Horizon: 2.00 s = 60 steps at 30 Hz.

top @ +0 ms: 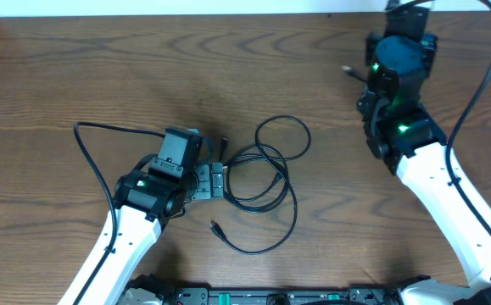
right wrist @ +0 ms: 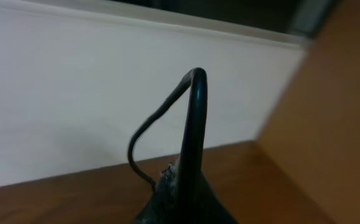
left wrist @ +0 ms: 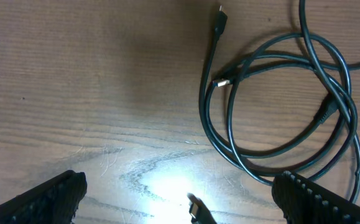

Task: Untangle cables

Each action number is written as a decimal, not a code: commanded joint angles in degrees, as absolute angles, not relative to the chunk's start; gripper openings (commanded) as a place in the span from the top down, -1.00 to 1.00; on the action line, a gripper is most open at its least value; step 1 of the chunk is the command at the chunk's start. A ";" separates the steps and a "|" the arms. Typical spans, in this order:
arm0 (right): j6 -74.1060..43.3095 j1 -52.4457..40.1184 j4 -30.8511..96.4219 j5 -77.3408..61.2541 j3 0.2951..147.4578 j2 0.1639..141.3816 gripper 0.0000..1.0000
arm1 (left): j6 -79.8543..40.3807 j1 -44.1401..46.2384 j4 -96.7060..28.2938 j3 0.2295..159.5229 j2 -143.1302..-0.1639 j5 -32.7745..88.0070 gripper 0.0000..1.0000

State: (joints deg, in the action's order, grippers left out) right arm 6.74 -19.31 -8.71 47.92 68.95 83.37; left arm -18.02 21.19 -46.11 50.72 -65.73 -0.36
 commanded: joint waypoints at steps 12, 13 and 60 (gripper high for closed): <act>-5.37 -0.93 6.00 51.68 70.02 81.97 0.98 | -18.28 20.91 -46.22 51.99 -65.25 -1.10 -1.00; -7.49 0.82 8.21 50.11 70.02 81.97 0.99 | -18.28 20.91 -46.24 51.99 -65.25 -1.10 -1.00; -47.57 54.65 21.67 -0.47 70.00 82.43 -0.99 | -18.28 20.91 -46.22 51.96 -65.25 -1.10 -0.99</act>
